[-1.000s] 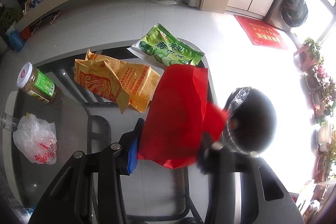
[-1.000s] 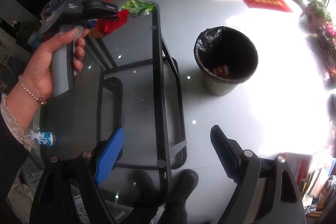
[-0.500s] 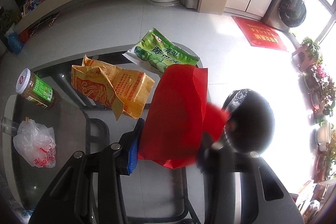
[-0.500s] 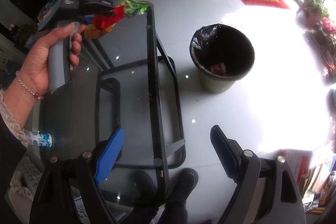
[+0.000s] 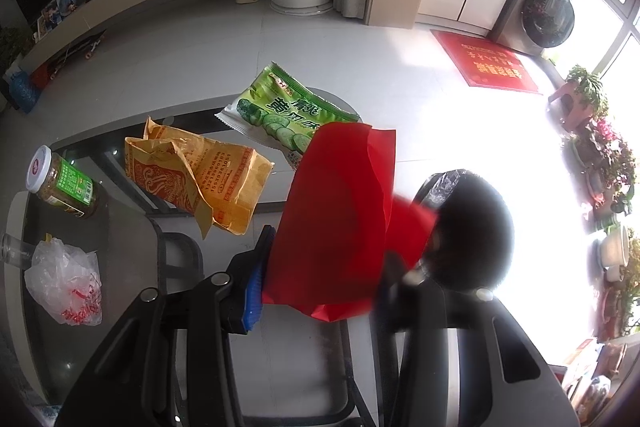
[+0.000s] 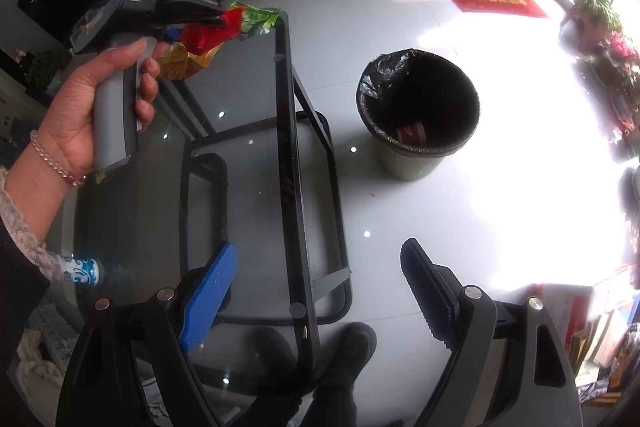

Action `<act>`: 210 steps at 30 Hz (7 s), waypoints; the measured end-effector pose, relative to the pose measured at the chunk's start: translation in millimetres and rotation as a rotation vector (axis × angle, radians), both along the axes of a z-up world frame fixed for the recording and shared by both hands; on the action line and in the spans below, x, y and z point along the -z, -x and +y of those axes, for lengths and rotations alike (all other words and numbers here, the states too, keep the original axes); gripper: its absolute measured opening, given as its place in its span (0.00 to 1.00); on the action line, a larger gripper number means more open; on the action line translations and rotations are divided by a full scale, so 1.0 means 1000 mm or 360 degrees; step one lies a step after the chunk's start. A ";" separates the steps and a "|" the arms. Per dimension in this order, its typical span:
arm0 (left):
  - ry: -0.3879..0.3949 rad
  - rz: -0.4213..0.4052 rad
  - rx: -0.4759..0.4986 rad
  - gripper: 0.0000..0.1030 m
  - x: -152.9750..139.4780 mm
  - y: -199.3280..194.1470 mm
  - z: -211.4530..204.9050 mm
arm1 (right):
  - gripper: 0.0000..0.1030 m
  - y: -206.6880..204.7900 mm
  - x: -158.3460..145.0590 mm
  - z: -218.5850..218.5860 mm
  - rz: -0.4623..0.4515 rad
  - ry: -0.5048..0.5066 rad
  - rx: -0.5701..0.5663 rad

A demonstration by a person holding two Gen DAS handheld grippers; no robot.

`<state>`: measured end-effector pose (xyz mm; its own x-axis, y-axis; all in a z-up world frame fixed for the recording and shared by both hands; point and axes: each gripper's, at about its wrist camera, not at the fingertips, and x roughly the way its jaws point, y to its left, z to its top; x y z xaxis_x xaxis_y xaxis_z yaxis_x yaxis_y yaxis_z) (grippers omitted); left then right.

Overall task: Collect trash
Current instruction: 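Carry the held red paper with the left gripper toward the trash bin, then lower the held red paper into the trash bin with the left gripper, then open the left gripper to drop the red paper into the bin, then raise the open left gripper from the bin back toward the table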

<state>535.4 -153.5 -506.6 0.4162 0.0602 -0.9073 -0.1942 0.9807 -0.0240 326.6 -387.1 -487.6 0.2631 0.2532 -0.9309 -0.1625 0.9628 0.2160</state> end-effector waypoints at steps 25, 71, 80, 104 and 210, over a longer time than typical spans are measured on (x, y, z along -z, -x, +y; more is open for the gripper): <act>0.0023 -0.0014 0.0163 0.42 -0.003 -0.029 -0.066 | 0.79 -0.001 -0.005 -0.029 -0.0002 -0.0022 0.0106; -0.0040 0.0157 0.0657 0.42 0.073 -0.063 -0.276 | 0.79 0.023 0.013 -0.066 0.0090 -0.0290 0.0164; -0.0068 0.0252 0.0719 0.42 0.113 -0.072 -0.301 | 0.79 0.025 0.028 -0.079 0.0136 -0.0303 0.0218; -0.0088 0.0522 0.0693 0.42 0.206 -0.092 -0.301 | 0.79 0.036 0.056 -0.098 0.0249 -0.0306 0.0344; 0.0194 0.0398 -0.0661 0.68 -0.036 0.277 0.071 | 0.79 -0.140 0.015 0.112 -0.0146 -0.0170 -0.0698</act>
